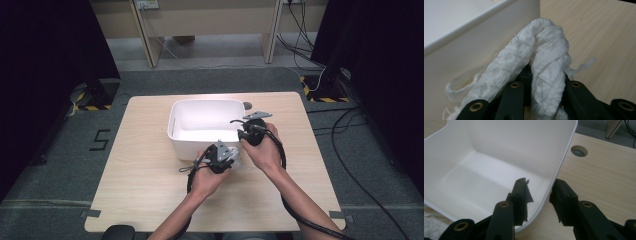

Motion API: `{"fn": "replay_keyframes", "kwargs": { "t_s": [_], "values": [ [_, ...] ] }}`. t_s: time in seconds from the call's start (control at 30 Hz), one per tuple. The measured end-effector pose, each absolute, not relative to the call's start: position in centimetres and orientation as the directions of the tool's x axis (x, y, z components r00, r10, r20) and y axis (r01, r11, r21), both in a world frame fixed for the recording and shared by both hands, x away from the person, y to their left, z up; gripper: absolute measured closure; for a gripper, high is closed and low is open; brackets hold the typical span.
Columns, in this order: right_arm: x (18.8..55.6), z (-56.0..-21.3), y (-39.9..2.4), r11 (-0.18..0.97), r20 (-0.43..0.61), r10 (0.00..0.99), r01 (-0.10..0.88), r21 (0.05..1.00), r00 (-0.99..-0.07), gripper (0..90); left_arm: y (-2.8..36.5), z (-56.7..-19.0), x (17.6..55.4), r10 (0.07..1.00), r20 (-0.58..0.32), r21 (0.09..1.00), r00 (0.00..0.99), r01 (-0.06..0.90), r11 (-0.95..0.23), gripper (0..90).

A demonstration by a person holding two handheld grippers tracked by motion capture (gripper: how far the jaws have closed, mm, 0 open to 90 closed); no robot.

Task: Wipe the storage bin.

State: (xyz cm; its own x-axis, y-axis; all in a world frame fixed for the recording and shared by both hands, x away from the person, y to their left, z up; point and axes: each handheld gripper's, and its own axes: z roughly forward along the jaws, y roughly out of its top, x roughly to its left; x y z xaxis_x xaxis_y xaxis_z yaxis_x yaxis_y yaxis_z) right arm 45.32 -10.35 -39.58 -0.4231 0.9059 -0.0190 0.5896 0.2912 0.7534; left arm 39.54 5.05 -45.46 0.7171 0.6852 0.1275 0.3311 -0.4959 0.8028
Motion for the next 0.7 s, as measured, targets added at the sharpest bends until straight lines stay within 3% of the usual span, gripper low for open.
{"fn": "replay_keyframes", "kwargs": {
  "t_s": [0.7],
  "values": [
    [45.2,-39.6,-10.1,0.296,-0.015,0.901,0.588,0.753,-0.434,64.9,4.5,-48.2,40.1,0.675,0.144,0.760,0.723,0.356,-0.543,75.5]
  ]
}}
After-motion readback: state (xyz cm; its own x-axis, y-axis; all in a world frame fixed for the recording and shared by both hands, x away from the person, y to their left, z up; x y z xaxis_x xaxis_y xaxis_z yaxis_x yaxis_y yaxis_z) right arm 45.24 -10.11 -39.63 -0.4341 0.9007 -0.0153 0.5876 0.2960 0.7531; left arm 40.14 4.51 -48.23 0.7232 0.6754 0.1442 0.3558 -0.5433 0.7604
